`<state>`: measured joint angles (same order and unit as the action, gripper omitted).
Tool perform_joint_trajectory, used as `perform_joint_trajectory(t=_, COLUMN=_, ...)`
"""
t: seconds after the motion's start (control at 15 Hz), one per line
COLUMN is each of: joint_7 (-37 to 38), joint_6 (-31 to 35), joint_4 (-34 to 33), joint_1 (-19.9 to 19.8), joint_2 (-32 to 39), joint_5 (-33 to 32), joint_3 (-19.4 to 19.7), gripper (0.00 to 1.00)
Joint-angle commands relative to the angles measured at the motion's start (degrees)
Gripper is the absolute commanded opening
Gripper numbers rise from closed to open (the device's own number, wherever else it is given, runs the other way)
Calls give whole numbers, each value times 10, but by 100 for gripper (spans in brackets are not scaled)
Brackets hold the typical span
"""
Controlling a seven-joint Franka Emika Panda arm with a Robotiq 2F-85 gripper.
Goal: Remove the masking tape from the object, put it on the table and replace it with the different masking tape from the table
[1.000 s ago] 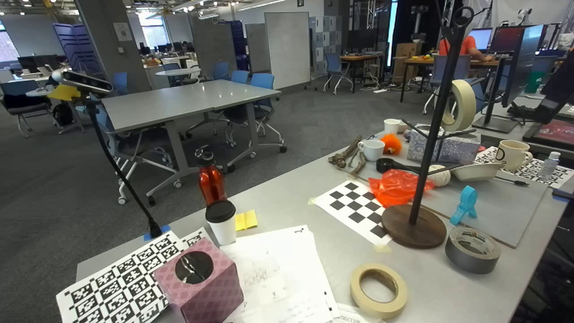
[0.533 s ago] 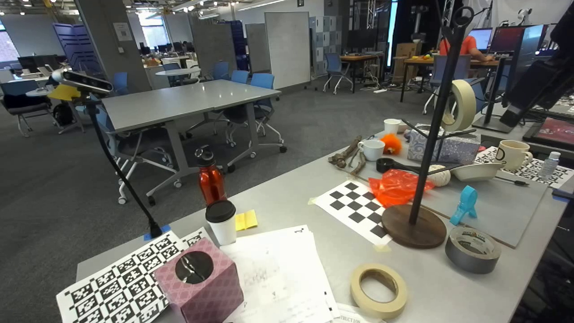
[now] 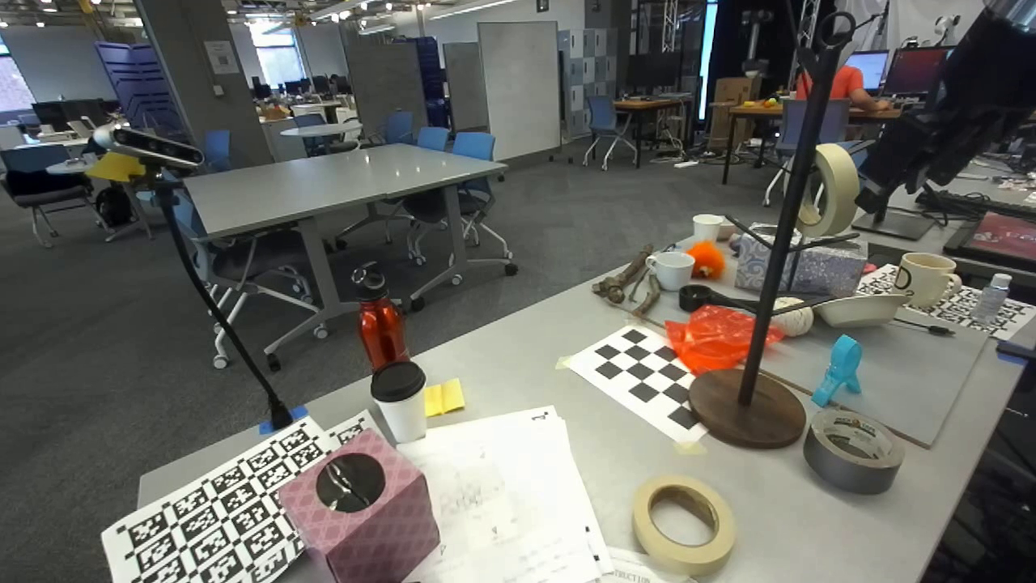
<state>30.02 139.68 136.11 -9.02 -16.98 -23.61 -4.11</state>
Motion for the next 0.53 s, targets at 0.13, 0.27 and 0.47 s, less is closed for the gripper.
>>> perform_joint_trajectory(t=0.13, joint_7=61, joint_6=8, joint_4=-47, joint_1=-10, joint_2=52, joint_5=-41, joint_3=-9, gripper=100)
perform_joint_trajectory(t=0.27, joint_7=82, joint_6=7, joint_4=-58, joint_1=-9, joint_2=66, joint_5=-58, joint_3=-7, gripper=100)
perform_joint_trajectory(t=0.47, joint_7=124, joint_6=8, joint_4=-73, joint_1=-5, joint_2=86, joint_5=-92, joint_3=-4, gripper=100)
